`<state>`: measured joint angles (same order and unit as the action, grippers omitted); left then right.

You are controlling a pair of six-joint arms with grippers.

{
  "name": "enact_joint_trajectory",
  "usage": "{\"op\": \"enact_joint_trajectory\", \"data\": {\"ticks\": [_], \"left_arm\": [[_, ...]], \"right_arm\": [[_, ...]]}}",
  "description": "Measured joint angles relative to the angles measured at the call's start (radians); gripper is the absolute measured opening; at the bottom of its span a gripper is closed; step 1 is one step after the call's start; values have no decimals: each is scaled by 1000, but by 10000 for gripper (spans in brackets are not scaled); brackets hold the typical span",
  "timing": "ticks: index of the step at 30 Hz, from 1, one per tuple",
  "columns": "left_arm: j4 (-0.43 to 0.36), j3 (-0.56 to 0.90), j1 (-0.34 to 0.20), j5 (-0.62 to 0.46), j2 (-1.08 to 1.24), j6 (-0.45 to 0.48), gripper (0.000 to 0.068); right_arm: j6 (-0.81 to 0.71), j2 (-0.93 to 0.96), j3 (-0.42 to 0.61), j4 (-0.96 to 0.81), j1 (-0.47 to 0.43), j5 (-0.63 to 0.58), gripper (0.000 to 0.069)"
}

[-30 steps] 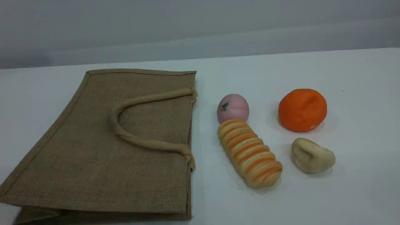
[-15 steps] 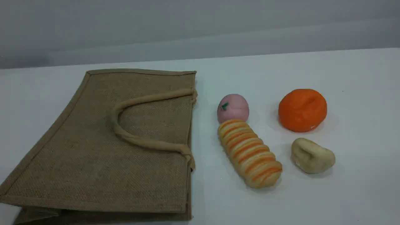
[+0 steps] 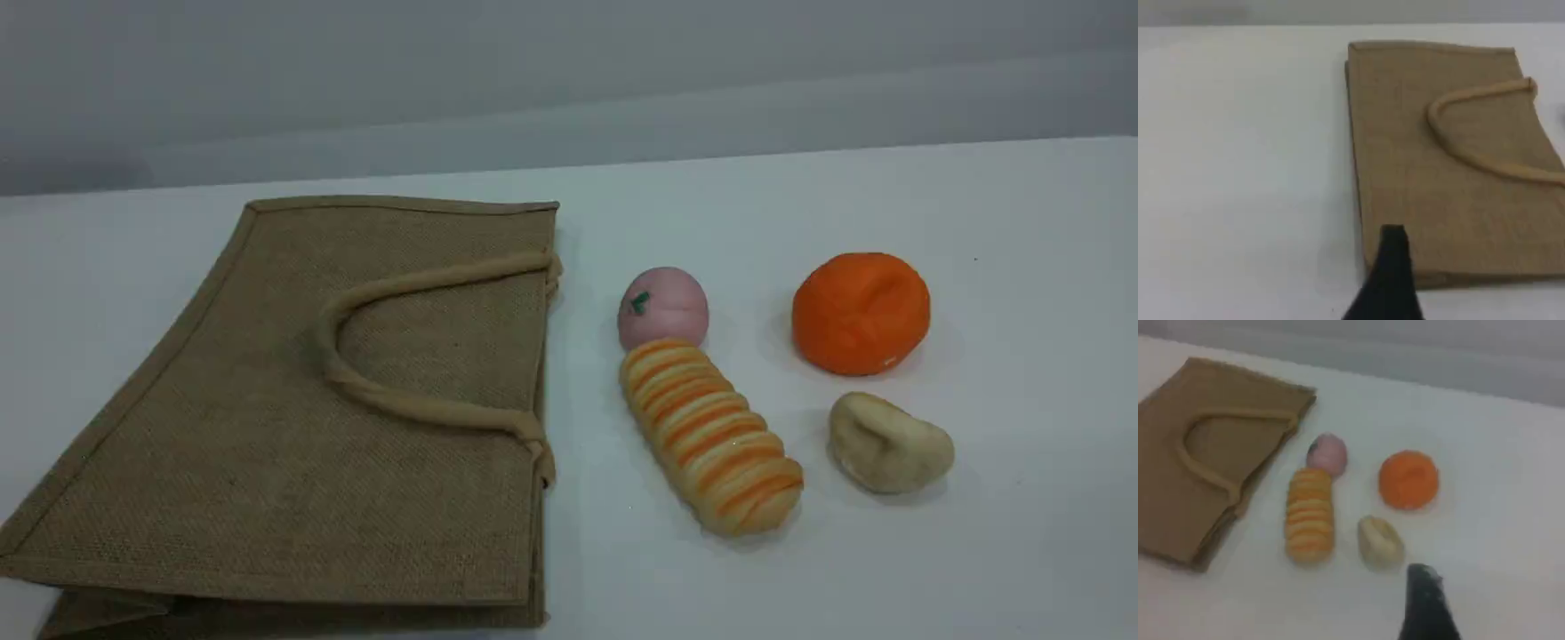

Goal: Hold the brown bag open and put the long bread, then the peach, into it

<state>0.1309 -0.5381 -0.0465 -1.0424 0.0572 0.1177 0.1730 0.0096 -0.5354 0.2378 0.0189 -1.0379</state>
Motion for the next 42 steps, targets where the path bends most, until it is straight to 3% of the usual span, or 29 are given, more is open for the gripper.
{"op": "enact_joint_trajectory", "data": {"ticks": [8, 12, 20, 29, 42], "left_arm": [[1, -175, 0, 166, 264, -10, 584], [1, -305, 0, 163, 461, -72, 584], [3, -505, 0, 164, 878, -76, 584], [2, -587, 7, 171, 1233, -78, 584], [-10, -756, 128, 177, 1518, -137, 584]], "right_arm": [[1, 260, -212, -4, 0, 66, 386], [0, 447, -350, -18, 0, 104, 386], [0, 812, -572, -18, 0, 94, 386], [-6, 1044, -590, -45, 0, 121, 386], [-11, 1171, -590, -49, 0, 158, 386]]}}
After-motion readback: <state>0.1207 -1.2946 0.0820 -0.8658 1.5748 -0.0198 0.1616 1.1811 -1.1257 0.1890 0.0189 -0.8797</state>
